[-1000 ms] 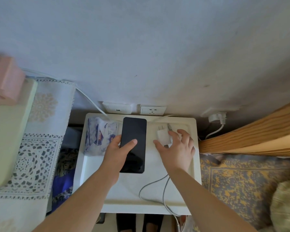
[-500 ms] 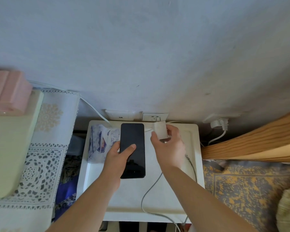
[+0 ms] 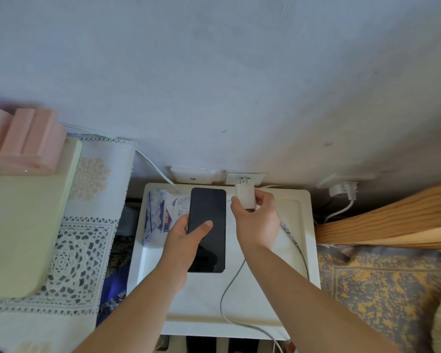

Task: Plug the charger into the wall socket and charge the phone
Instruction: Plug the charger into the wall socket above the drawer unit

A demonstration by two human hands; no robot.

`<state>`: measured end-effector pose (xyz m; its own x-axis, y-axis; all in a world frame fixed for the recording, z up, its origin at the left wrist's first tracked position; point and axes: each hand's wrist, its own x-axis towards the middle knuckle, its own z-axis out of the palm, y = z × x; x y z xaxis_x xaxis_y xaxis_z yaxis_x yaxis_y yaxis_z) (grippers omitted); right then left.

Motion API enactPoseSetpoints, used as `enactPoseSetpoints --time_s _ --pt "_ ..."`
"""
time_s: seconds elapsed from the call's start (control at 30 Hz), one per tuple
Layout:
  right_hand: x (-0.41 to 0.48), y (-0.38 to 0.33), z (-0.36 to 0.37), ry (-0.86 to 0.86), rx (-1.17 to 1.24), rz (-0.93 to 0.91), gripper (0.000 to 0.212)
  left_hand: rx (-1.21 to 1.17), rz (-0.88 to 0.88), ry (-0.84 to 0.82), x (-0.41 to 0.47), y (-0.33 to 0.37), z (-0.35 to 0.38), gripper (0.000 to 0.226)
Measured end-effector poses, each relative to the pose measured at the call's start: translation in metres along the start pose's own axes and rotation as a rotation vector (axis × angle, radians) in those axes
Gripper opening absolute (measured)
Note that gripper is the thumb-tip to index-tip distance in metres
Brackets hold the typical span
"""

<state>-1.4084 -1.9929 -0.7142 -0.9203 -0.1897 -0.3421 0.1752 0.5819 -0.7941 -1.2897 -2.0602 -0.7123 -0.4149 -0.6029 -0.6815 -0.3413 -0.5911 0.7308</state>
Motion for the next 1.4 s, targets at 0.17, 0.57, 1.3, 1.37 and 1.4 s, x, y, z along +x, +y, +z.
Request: enactPoseSetpoints --time_s 0.17,0.57,1.3,1.37,1.4 --pt "0.001 0.003 0.000 0.019 0.000 0.024 0.037 0.004 -0.007 0.014 0.000 0.001 -0.002 0.020" --pt "0.007 -0.007 0.006 0.054 0.001 0.023 0.032 0.044 -0.005 0.001 0.004 0.005 -0.001 0.014" --pt "0.006 0.001 0.017 0.136 0.160 0.028 0.033 0.012 -0.032 -0.036 0.012 0.006 -0.020 0.014" --pt "0.006 0.000 0.018 0.139 0.150 0.015 0.032 0.017 -0.025 -0.039 0.012 0.006 -0.019 0.014" --pt "0.005 -0.001 0.018 0.137 0.145 0.004 0.032 0.016 -0.022 -0.043 0.012 0.007 -0.018 0.015"
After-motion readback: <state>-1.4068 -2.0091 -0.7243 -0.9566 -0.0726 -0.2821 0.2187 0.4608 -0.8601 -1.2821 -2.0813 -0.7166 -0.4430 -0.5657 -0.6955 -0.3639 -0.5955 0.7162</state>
